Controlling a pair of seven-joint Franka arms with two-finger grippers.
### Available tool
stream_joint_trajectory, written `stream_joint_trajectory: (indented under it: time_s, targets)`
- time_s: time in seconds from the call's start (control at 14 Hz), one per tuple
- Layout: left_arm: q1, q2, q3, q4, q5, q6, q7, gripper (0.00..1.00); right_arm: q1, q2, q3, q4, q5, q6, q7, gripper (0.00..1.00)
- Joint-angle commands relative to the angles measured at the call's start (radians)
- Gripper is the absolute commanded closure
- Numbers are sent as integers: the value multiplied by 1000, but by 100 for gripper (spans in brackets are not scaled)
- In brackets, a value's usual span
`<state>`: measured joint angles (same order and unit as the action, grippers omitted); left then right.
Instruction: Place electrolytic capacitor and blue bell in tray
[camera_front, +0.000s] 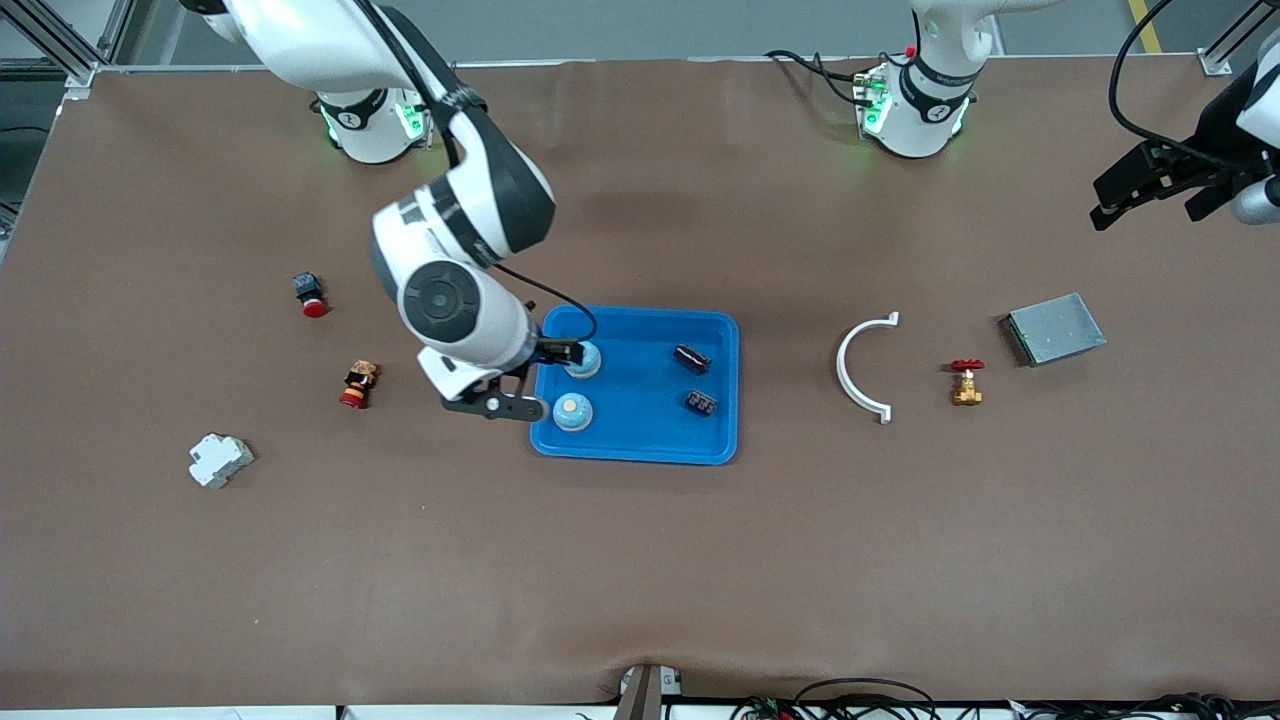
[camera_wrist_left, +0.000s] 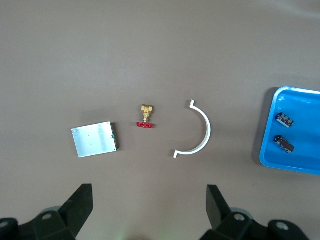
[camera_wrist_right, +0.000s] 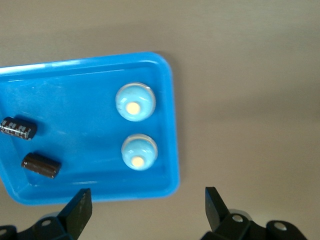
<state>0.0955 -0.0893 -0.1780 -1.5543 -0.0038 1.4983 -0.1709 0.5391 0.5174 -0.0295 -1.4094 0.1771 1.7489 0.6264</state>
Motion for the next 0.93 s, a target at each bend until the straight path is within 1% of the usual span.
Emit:
stream_joint_trajectory:
  time_s: [0.0,0.21,0.36,0.5,0.64,0.85]
  targets:
    - [0,3,-1,22,-10,-20,1,0,-40,-101,7,-34,9,-84,-8,0]
    - [0,3,-1,23,-1,-29,1,0,-83,-187,3,-39,-2,-198,-86,0]
    - [-2,6,-1,23,-1,-29,-1,0,-140,-252,3,-40,-19,-264,-132,0]
    - [0,6,-1,23,-2,-35,-4,0,-185,-316,5,-46,-106,-317,-212,0]
    - [1,5,0,25,-4,-35,-1,0,-252,-388,5,-83,-119,-330,-261,0]
    - [0,9,0,25,-8,-35,2,0,-353,-470,5,-155,-116,-330,-405,0]
